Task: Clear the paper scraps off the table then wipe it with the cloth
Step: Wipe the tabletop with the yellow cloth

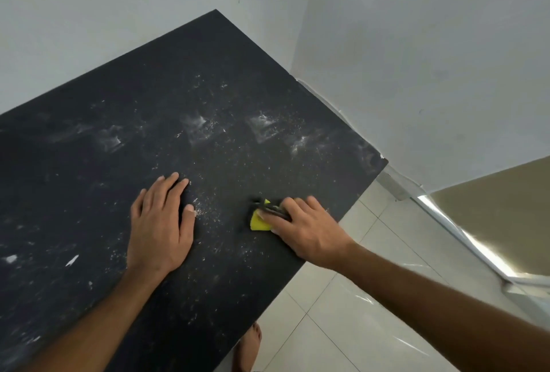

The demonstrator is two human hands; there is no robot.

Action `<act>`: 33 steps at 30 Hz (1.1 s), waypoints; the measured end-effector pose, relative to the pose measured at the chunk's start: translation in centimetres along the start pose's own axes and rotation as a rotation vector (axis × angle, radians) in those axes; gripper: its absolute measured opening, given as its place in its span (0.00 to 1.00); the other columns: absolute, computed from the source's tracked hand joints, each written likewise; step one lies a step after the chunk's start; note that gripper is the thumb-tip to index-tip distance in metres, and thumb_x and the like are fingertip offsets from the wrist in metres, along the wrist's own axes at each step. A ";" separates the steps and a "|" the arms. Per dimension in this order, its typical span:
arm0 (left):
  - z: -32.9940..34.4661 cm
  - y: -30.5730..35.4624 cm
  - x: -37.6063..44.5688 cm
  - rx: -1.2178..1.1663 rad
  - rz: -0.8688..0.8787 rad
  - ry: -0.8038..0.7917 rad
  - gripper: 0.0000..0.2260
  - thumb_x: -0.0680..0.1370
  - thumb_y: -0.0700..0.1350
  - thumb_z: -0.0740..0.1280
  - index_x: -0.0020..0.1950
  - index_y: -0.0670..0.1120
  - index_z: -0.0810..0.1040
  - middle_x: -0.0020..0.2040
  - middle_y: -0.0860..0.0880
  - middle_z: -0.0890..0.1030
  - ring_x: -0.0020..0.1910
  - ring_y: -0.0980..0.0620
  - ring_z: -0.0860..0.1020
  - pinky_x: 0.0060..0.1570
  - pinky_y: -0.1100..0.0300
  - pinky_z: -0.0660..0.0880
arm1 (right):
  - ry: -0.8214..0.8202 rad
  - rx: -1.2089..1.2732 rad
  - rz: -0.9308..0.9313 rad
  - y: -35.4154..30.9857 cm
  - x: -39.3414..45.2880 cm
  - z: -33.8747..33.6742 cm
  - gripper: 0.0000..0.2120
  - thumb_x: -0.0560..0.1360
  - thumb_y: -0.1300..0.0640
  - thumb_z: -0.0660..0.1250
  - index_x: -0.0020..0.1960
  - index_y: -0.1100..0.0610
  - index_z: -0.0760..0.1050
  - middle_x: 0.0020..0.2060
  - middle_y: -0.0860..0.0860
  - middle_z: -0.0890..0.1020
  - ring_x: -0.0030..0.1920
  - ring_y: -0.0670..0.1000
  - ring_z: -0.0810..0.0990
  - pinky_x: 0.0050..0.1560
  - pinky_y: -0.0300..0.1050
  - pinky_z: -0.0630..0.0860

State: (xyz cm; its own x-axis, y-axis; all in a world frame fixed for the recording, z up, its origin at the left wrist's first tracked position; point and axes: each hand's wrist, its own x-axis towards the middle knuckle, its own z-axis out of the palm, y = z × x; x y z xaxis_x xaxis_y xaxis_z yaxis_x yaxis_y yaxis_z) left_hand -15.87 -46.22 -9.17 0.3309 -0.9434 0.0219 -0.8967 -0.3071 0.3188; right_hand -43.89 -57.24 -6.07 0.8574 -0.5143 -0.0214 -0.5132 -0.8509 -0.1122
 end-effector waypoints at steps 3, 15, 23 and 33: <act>0.1 0.1 0.0 -0.001 -0.004 0.004 0.24 0.83 0.52 0.53 0.75 0.43 0.70 0.78 0.46 0.68 0.79 0.46 0.62 0.78 0.42 0.56 | 0.151 -0.054 0.295 6.9 1.0 -0.2 0.21 0.83 0.41 0.52 0.70 0.48 0.72 0.45 0.52 0.73 0.37 0.56 0.73 0.43 0.49 0.71; 0.1 -0.3 -0.1 -0.024 -0.003 -0.018 0.24 0.83 0.52 0.53 0.76 0.45 0.70 0.79 0.48 0.67 0.81 0.49 0.60 0.79 0.44 0.55 | 0.141 -0.023 -0.007 2.4 8.1 -0.3 0.14 0.82 0.50 0.59 0.64 0.47 0.77 0.46 0.56 0.74 0.39 0.59 0.74 0.40 0.51 0.67; 0.2 -0.4 0.4 -0.042 -0.028 -0.018 0.22 0.83 0.53 0.53 0.75 0.47 0.72 0.77 0.50 0.69 0.79 0.51 0.62 0.79 0.46 0.54 | 0.340 -0.122 0.485 12.0 12.7 -4.0 0.16 0.80 0.57 0.59 0.68 0.51 0.69 0.49 0.62 0.74 0.40 0.64 0.75 0.46 0.57 0.75; -1.9 -4.8 7.5 0.054 0.070 -0.020 0.24 0.81 0.57 0.55 0.72 0.45 0.73 0.73 0.47 0.71 0.72 0.46 0.68 0.72 0.46 0.63 | 0.243 -0.083 0.666 14.5 17.2 -2.2 0.14 0.82 0.55 0.55 0.65 0.55 0.71 0.52 0.63 0.73 0.46 0.66 0.77 0.52 0.60 0.74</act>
State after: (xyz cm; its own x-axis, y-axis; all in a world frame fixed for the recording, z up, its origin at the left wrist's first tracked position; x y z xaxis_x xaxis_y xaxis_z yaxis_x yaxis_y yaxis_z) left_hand -8.58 -51.61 -8.77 0.2615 -0.9649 0.0237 -0.9321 -0.2461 0.2657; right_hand -36.65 -78.72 -5.92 0.3323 -0.9288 0.1643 -0.9345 -0.3478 -0.0761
